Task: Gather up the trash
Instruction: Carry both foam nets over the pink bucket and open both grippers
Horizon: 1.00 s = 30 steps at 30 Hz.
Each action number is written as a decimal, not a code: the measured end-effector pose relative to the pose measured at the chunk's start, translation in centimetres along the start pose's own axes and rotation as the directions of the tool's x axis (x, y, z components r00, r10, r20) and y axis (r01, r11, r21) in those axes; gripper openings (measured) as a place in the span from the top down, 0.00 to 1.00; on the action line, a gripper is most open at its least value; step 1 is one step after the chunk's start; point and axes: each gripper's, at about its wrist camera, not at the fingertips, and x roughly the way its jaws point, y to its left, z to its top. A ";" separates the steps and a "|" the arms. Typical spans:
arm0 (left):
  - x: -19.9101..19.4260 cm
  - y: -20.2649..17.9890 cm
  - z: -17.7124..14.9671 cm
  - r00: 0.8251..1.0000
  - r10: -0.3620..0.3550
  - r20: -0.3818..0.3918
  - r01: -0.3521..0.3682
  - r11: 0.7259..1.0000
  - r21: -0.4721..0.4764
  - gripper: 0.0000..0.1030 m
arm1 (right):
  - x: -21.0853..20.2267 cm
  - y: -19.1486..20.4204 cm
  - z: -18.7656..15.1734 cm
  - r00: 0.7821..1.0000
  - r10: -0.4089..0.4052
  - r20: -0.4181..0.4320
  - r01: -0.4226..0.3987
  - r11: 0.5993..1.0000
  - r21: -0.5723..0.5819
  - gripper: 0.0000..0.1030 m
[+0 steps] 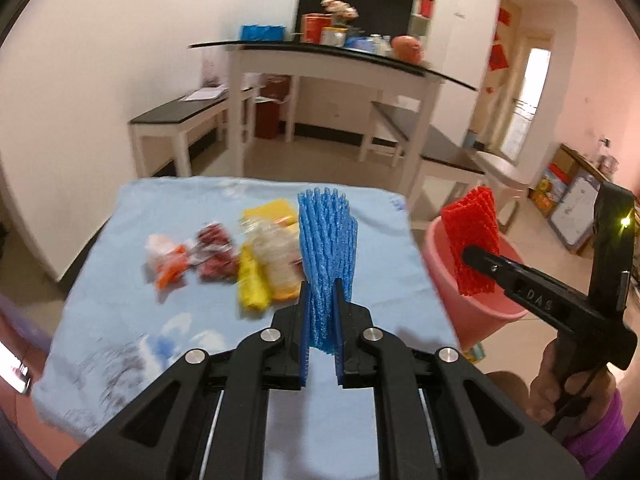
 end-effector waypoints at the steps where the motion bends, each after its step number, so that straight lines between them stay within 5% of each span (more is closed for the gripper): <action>1: 0.4 -0.6 0.3 1.000 -0.015 0.003 0.014 1.000 0.016 0.91 | -0.2 -0.5 0.2 1.000 -0.019 0.011 0.019 1.000 0.013 0.81; 10: 4.3 -6.1 4.3 0.973 -0.227 0.042 0.221 0.970 0.104 0.91 | -0.4 -6.0 2.7 0.974 -0.221 0.041 0.213 0.965 0.154 0.81; 17: 8.5 -9.3 4.8 0.939 -0.343 -0.030 0.344 0.935 0.088 0.91 | -0.6 -9.5 3.0 0.952 -0.306 0.018 0.297 0.935 0.193 0.81; 24: 13.2 -13.7 4.5 0.912 -0.392 -0.120 0.404 0.910 0.096 0.91 | 0.7 -12.7 2.1 0.946 -0.323 -0.039 0.323 0.919 0.228 0.80; 30: 16.3 -15.5 3.1 0.907 -0.379 -0.185 0.400 0.913 0.087 0.91 | 2.0 -14.4 1.4 0.934 -0.346 -0.085 0.357 0.906 0.229 0.77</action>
